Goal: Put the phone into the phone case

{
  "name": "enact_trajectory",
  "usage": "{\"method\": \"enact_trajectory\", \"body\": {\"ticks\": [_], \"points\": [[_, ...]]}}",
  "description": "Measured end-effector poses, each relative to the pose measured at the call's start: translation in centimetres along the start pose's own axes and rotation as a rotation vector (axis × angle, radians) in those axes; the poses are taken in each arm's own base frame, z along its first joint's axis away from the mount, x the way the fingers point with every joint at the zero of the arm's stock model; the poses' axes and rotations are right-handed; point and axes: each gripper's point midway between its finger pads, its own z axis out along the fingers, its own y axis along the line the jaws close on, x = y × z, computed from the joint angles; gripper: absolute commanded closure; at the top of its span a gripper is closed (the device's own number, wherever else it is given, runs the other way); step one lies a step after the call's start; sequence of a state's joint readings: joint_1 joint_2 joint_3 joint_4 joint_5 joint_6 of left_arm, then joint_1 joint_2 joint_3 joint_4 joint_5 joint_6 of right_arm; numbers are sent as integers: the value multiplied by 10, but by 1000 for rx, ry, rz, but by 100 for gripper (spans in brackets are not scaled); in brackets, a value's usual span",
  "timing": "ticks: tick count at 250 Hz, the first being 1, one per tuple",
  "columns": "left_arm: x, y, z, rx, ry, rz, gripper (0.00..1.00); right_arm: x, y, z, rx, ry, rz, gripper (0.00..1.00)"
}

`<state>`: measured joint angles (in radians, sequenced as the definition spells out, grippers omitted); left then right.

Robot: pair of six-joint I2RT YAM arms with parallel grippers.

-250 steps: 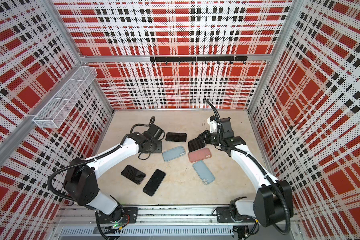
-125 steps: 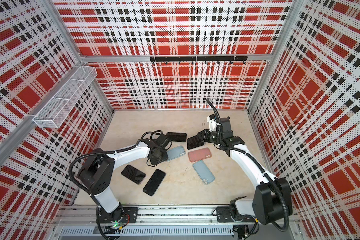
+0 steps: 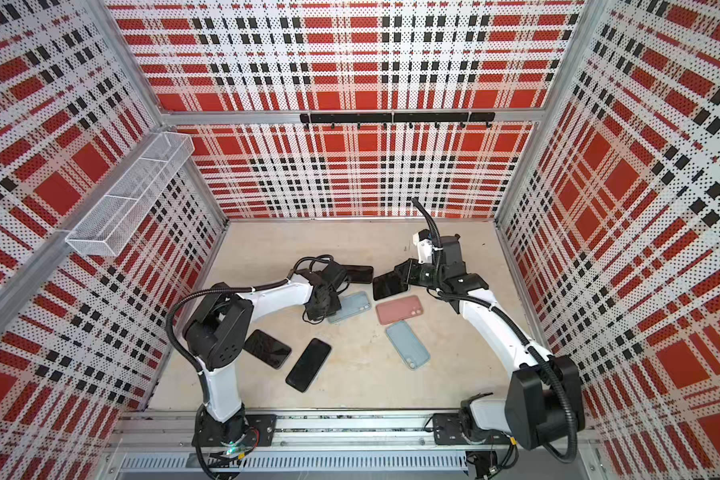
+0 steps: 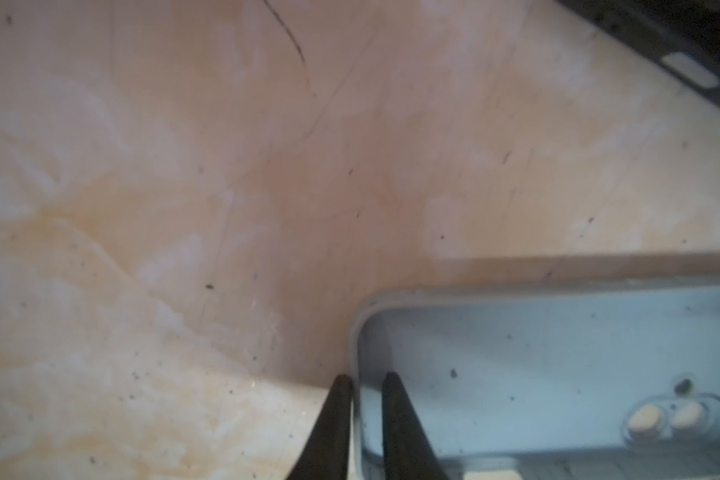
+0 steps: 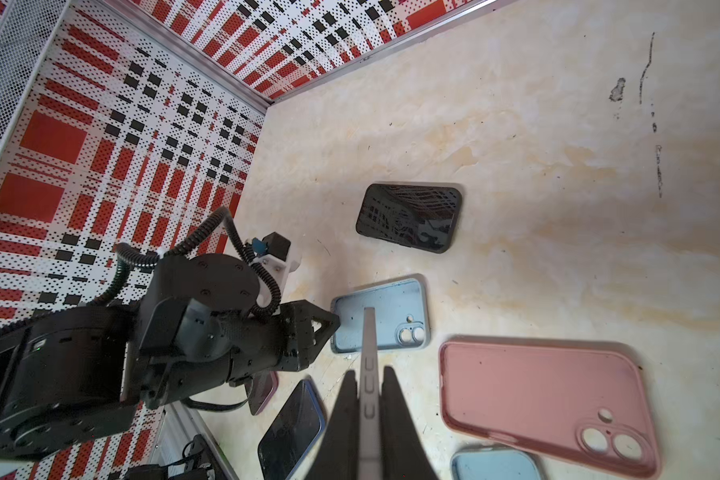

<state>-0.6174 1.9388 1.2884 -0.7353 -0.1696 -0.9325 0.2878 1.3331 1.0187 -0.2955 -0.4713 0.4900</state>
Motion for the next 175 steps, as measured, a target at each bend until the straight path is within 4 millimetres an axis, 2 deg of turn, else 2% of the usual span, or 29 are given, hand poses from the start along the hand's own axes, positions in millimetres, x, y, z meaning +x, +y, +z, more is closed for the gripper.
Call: {"method": "enact_trajectory", "body": {"ticks": [56,93,138,175], "points": [[-7,14,2,-54,5,116,93,2,0,1,0,6,17,100],[-12,18,1,-62,8,203,97,10,6,7,-9,33,25,100],[-21,15,0,-47,-3,240,95,22,11,19,-20,72,44,100],[-30,16,2,-14,1,212,90,36,6,36,-27,99,88,100]]}}
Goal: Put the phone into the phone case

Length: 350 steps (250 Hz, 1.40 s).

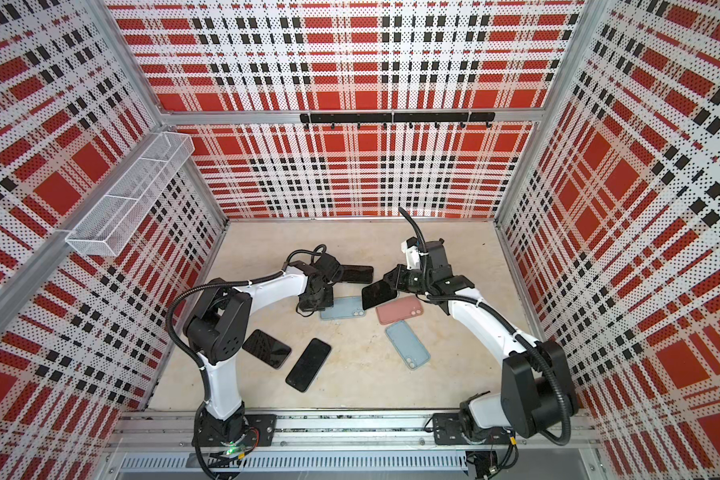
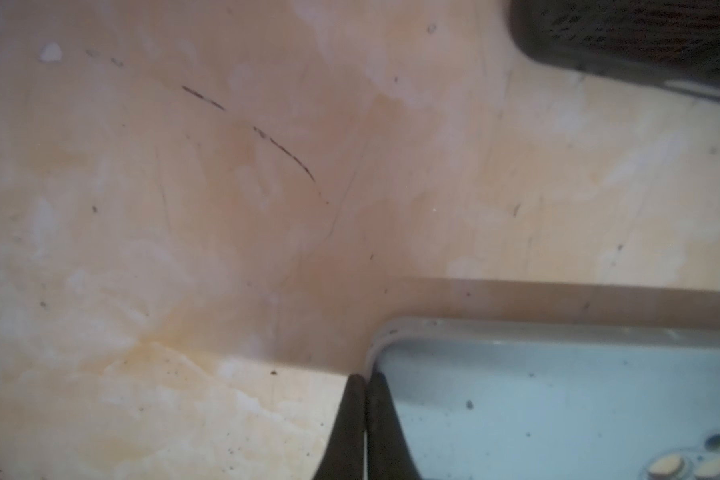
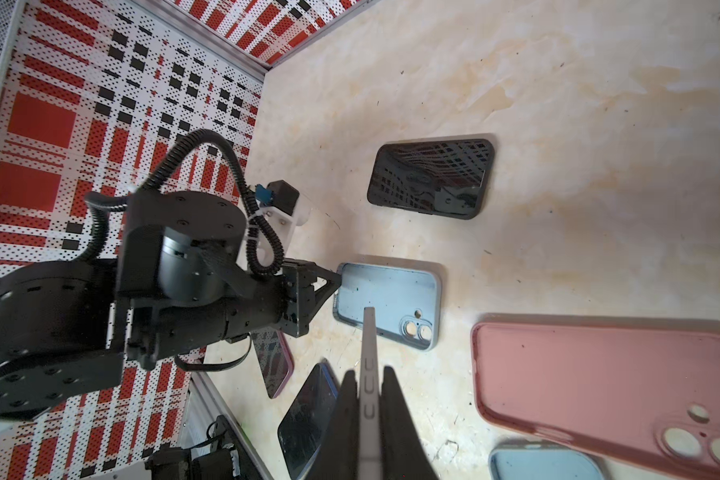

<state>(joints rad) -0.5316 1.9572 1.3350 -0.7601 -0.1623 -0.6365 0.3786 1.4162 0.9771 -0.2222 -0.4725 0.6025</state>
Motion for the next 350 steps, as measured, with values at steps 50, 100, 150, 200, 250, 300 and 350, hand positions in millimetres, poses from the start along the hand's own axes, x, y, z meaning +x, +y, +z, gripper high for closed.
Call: {"method": "enact_trajectory", "body": {"ticks": [50,100,150,200,250,300,350], "points": [[-11,7,2,16,-8,-9,68,20,-8,36,-20,62,75,100],[-21,11,-24,59,-76,-5,26,30,-4,62,-40,99,108,100],[-26,12,-98,269,-266,-50,0,16,7,85,-75,100,127,100],[-11,18,-113,460,-329,-115,0,10,12,117,-98,130,152,100],[9,14,-82,579,-252,-187,0,22,20,144,-110,186,147,100],[18,2,-53,652,-177,-246,0,35,16,157,-100,222,157,100],[13,-9,-42,696,-164,-266,1,37,11,162,-99,227,170,100]]}}
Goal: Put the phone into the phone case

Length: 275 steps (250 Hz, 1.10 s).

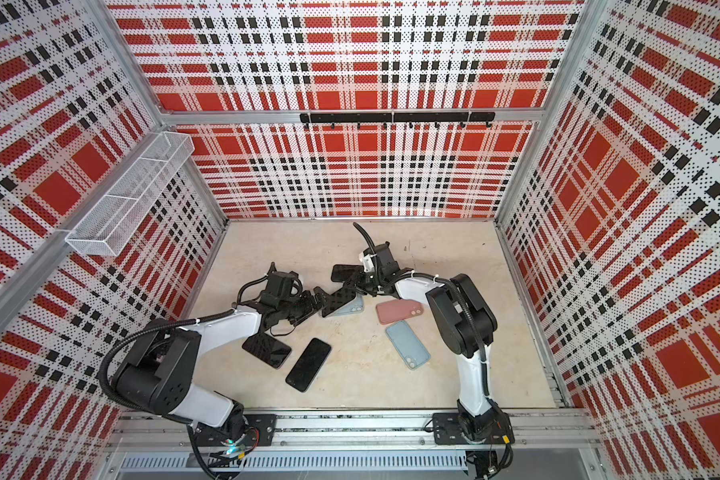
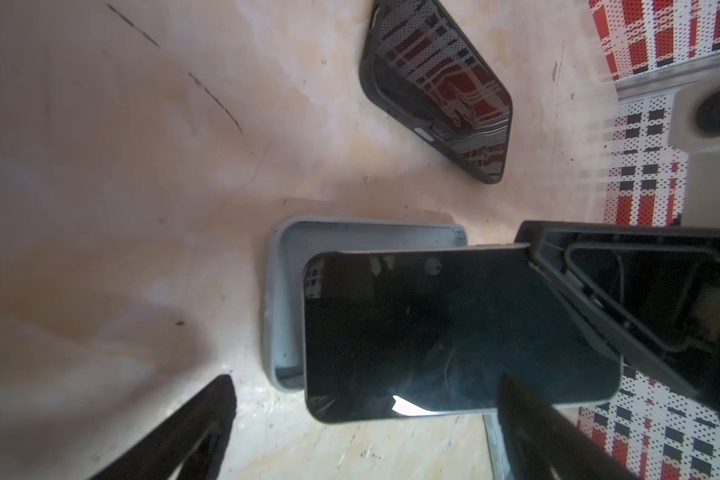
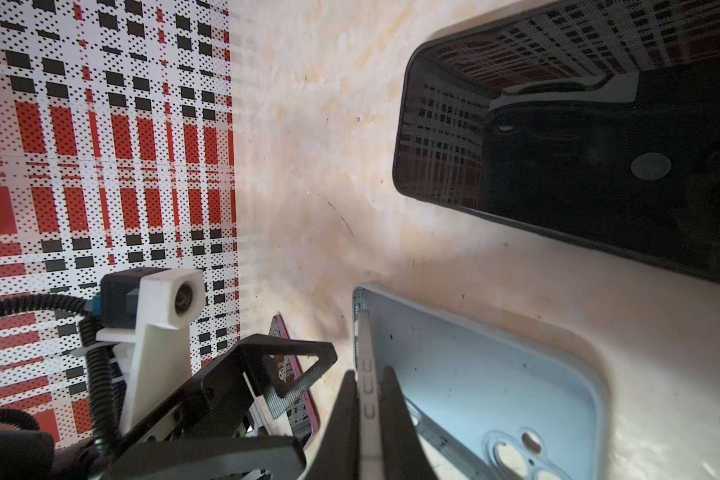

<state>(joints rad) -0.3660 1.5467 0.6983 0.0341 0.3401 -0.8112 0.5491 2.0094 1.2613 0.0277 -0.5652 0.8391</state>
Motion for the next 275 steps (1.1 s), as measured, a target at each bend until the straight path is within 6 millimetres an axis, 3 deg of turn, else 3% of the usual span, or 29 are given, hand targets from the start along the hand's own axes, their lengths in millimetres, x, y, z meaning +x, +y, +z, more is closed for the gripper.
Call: {"method": "enact_trajectory", "body": {"ticks": [82,178,275], "points": [[0,1,15,34,6,-23,0,-6,-3,6,-10,-31,-11,100],[-4,-2,19,46,-1,-23,0,-4,-9,8,-25,-62,-48,100],[-8,-2,20,48,-7,-26,0,-3,-3,15,-17,-106,-93,97]]}}
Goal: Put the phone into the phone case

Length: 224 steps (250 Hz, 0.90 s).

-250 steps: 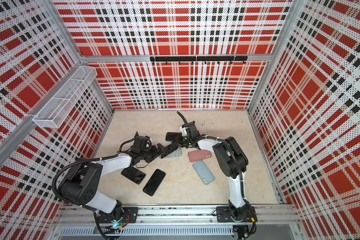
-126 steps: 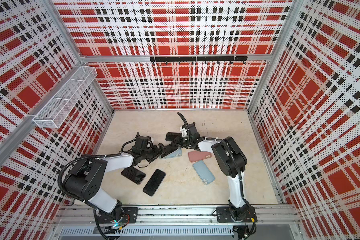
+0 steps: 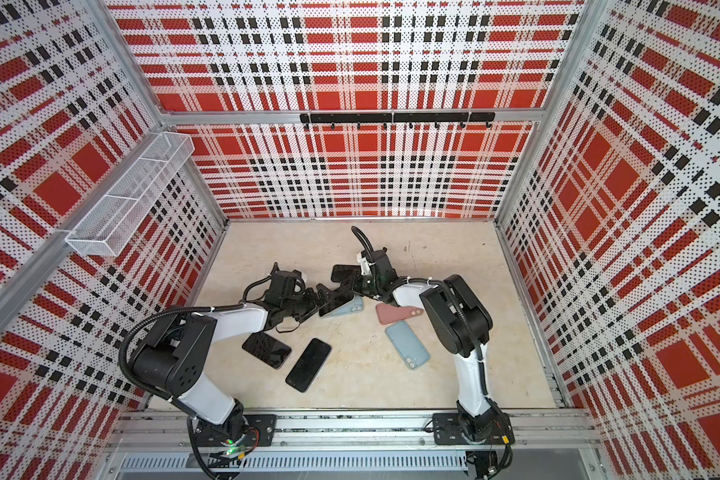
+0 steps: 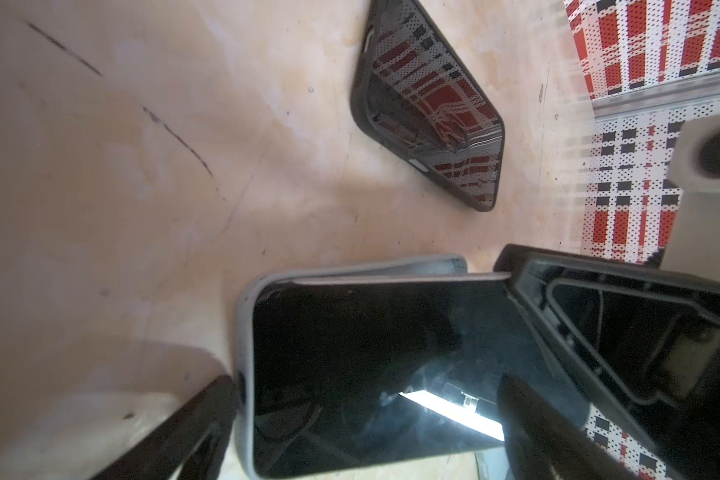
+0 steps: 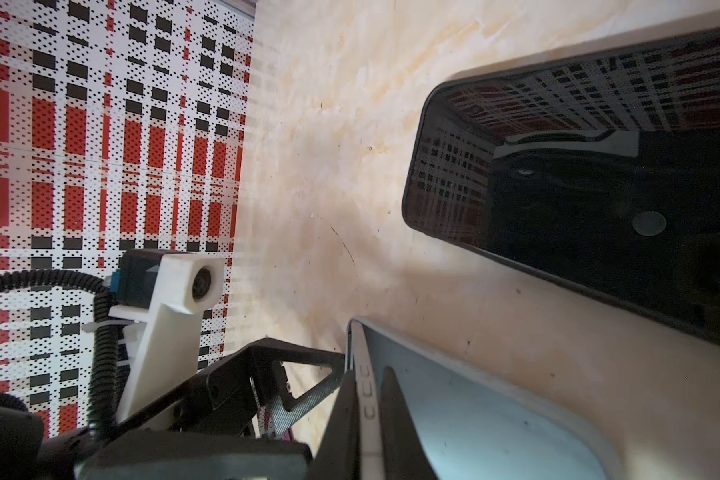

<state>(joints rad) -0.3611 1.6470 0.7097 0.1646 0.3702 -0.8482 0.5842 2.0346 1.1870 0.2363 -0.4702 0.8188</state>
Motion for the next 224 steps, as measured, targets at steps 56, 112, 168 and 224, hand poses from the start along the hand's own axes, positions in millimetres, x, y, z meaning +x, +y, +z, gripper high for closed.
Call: {"method": "enact_trajectory", "body": {"ticks": [56,112,168,224], "points": [[0,0,-1,-2,-1,-2,0,1,-6,0,12,-29,-10,83],[1,3,-4,-21,1,-5,0,32,-44,0,168,1,-45,64],[2,3,-4,-24,4,-5,0,30,-43,-4,220,-12,-98,59],[4,4,-6,-32,11,-10,0,29,-44,-8,258,-1,-109,56]]}}
